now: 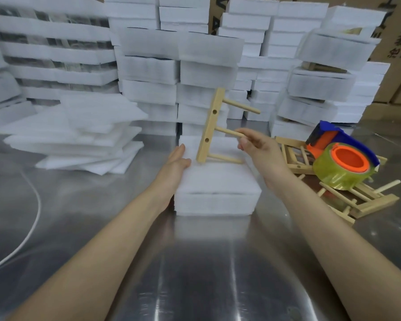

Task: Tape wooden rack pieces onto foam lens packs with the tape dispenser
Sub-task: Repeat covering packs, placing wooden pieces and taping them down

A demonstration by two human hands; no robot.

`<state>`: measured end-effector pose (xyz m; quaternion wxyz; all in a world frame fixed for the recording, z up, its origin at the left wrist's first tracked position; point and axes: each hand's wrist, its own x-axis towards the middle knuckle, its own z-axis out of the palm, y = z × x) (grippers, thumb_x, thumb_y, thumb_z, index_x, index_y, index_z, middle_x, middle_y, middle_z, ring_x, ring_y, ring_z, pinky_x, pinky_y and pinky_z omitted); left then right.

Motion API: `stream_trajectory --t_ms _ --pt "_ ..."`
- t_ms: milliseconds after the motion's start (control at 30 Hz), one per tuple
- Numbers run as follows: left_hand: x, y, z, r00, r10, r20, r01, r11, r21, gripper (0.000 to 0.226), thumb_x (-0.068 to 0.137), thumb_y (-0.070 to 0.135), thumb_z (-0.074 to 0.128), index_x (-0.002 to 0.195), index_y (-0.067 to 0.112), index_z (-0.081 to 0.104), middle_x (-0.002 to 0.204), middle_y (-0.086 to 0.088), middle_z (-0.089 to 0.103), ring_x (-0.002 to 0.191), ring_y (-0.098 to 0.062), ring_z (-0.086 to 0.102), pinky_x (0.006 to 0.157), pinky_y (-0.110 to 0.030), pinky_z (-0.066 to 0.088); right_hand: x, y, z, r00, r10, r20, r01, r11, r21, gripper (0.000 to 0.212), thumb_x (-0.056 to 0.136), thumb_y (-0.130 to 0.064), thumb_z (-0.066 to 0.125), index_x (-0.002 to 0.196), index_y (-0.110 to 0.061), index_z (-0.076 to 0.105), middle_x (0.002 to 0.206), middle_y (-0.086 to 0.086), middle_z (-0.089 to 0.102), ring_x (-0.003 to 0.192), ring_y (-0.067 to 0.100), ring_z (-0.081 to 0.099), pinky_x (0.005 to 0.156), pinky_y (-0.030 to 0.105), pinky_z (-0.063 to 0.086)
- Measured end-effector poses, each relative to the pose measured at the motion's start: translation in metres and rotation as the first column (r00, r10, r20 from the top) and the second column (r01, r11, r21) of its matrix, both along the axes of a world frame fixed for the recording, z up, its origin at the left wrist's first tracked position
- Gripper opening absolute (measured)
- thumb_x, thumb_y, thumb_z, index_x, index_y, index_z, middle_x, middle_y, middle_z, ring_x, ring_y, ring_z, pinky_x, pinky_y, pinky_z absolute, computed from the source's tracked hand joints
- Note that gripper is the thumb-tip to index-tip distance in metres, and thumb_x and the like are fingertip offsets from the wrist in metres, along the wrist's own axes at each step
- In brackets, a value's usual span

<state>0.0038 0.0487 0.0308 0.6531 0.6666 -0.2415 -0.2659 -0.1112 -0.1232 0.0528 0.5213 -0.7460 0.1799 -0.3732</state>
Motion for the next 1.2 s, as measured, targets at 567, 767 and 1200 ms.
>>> stream_trajectory --t_ms 567,767,1200 --pt "0.006 -0.006 -0.005 0.998 -0.027 -0.053 0.026 1.0 -0.014 0.034 0.096 0.016 0.047 0.11 0.046 0.052 0.091 0.036 0.066 0.087 0.005 0.068 0.073 -0.016 0.054 -0.001 0.017 0.0 0.942 -0.112 -0.318 0.043 0.975 -0.217 0.041 0.099 -0.036 0.05 0.138 -0.025 0.051 0.12 -0.002 0.05 0.097 0.006 0.052 0.07 0.008 0.036" --pt "0.006 -0.005 -0.004 0.996 -0.045 -0.082 0.04 0.997 -0.062 0.026 0.097 0.01 0.044 0.116 0.022 0.059 0.082 0.012 0.073 0.067 -0.006 0.07 0.049 -0.016 0.049 -0.01 0.017 -0.02 0.97 0.017 -0.244 0.064 0.945 0.319 0.053 0.095 -0.049 0.048 0.142 -0.026 0.042 0.153 -0.001 0.036 0.138 0.02 0.038 0.116 0.048 0.028" --pt "0.003 -0.001 -0.002 0.989 -0.082 -0.122 0.073 0.994 -0.077 0.028 0.097 0.014 0.045 0.118 0.025 0.061 0.097 0.006 0.075 0.08 -0.01 0.072 0.054 -0.019 0.053 -0.012 0.024 -0.021 0.973 0.093 -0.211 -0.001 0.918 0.397 0.054 0.1 -0.037 0.044 0.151 -0.029 0.028 0.154 -0.01 0.034 0.139 0.014 0.036 0.117 0.041 0.029"
